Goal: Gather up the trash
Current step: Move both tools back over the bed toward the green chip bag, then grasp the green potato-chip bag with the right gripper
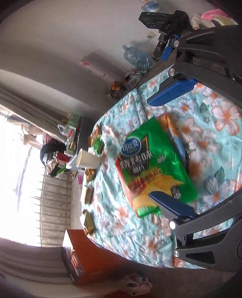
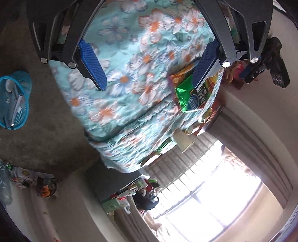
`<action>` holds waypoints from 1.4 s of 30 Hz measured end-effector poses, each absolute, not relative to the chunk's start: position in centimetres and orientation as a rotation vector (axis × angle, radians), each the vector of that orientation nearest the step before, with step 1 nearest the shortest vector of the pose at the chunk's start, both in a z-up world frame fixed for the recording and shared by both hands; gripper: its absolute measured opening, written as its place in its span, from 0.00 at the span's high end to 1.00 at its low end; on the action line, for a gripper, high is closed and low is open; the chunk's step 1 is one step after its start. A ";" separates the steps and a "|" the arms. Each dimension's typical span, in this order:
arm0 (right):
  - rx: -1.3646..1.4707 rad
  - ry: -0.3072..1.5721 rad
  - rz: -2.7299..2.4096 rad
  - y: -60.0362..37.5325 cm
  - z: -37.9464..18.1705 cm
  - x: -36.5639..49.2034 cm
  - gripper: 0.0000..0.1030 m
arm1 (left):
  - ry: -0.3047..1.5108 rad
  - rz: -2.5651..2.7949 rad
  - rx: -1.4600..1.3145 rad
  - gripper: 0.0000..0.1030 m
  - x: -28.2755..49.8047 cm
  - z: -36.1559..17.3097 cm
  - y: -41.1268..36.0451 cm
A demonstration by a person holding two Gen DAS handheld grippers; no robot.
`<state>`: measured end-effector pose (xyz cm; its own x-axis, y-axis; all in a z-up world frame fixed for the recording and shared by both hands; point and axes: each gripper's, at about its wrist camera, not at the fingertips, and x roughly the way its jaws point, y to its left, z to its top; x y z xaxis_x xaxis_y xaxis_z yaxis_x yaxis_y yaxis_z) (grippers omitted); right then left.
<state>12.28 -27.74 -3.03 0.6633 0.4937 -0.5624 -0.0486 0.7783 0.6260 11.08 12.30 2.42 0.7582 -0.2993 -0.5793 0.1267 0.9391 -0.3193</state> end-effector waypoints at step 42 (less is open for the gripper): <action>0.888 0.967 0.387 -30.0 -5.5 17.1 0.49 | 1.190 -0.609 -0.360 0.42 13.4 -6.9 9.3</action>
